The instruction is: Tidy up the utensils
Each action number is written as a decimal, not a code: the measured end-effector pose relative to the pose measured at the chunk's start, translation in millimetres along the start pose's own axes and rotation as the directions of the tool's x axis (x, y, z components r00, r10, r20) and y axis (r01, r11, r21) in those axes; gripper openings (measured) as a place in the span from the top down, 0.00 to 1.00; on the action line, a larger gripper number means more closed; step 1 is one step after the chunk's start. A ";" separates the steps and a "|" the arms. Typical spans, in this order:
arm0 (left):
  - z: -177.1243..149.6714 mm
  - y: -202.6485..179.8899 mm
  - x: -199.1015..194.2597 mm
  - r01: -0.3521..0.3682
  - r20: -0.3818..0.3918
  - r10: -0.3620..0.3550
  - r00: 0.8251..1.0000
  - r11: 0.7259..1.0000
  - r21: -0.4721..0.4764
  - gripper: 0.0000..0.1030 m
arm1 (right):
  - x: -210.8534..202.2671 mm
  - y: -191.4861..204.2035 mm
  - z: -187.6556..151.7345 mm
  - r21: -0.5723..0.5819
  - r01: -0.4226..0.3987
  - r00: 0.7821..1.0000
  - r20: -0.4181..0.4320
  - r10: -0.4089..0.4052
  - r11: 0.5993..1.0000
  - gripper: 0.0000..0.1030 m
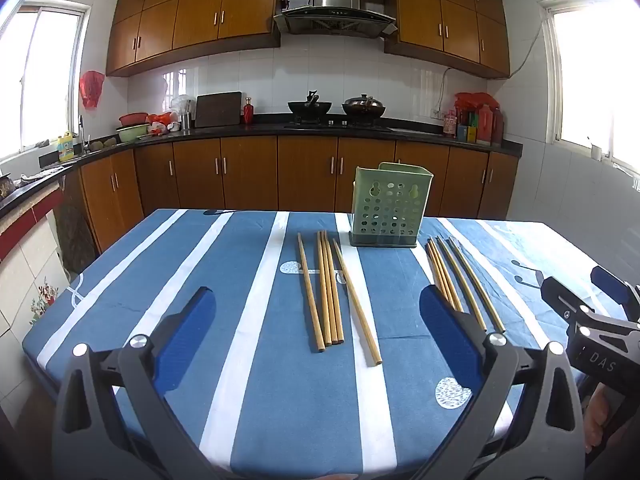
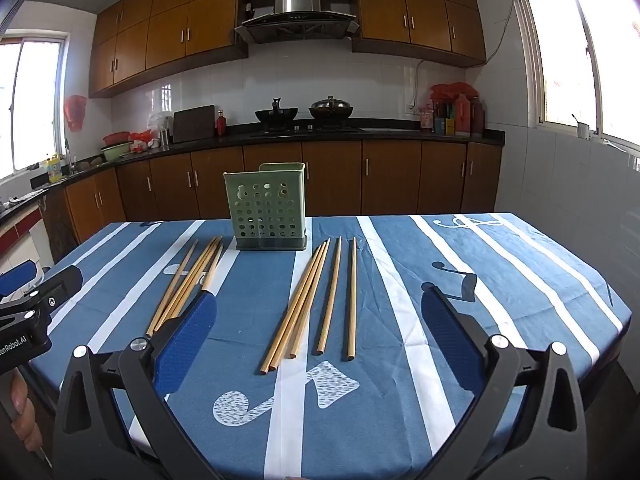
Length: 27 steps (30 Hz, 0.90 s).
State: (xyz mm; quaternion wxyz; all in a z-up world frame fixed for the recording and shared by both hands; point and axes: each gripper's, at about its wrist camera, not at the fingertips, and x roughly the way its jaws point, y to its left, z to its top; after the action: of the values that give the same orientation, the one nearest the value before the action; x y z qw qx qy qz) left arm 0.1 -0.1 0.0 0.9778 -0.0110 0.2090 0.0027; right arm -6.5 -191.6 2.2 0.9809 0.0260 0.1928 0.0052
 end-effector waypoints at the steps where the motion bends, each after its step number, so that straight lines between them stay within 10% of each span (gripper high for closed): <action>1: 0.0 0.0 -0.1 0.000 0.002 0.000 1.000 1.000 0.001 0.04 | 0.0 0.1 0.0 -0.002 0.000 1.000 -0.001 0.000 1.000 0.02; 27: -0.4 0.6 0.7 -0.004 -0.003 0.004 1.000 1.000 0.001 0.04 | -1.3 -0.4 0.7 0.002 -0.001 1.000 -0.001 0.001 1.000 0.02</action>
State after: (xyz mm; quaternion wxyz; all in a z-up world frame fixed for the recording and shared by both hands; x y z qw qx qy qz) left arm 0.5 0.5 -0.7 0.9775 -0.0103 0.2105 0.0043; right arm -7.4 -192.1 3.3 0.9808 0.0271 0.1932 0.0056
